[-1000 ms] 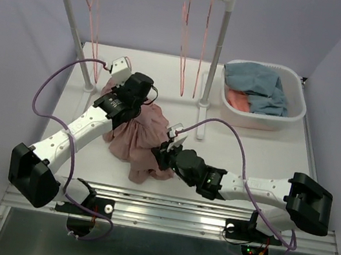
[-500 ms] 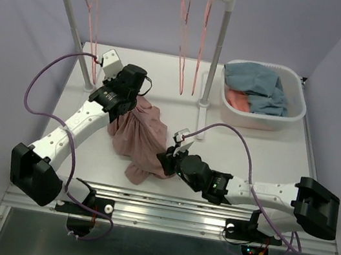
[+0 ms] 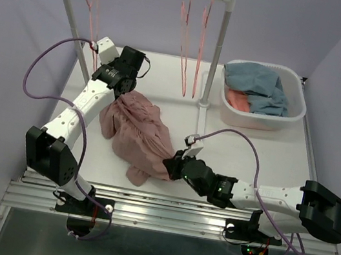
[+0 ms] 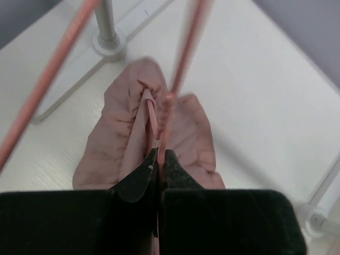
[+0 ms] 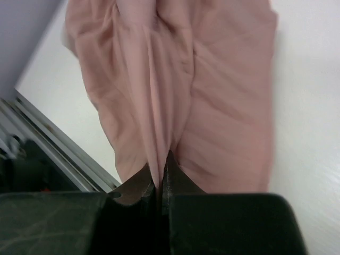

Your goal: Remove the skirt from the hanger

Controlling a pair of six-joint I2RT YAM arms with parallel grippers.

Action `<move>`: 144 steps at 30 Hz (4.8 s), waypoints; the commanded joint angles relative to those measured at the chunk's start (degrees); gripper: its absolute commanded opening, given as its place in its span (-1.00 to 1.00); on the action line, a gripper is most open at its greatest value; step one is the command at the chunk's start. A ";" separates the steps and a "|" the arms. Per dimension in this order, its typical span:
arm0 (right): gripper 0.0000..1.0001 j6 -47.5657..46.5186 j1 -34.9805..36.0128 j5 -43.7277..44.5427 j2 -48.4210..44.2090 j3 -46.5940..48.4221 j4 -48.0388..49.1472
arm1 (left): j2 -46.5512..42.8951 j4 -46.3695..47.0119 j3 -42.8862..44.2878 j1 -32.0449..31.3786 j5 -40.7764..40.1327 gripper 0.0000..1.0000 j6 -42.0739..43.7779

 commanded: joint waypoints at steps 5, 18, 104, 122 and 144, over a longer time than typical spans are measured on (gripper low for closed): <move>-0.99 -0.22 2.37 -4.23 0.02 -6.12 -21.97 | -1.53 16.22 4.16 8.07 -10.65 -1.00 1.03; -0.99 -4.00 -2.54 6.24 1.94 5.48 -20.56 | -16.72 29.85 -16.04 7.28 24.16 -1.00 12.55; -0.99 -49.88 -68.03 6.24 24.09 80.38 -11.95 | -26.76 17.72 -28.72 -9.77 14.69 -1.00 10.62; -0.99 -33.01 -68.03 -18.19 29.53 47.07 -8.87 | -26.32 16.93 -27.49 -9.68 13.99 -1.00 10.18; -0.87 -24.66 -73.91 -3.16 52.22 60.68 -37.61 | -23.59 17.72 -24.59 -9.68 13.90 -1.00 11.49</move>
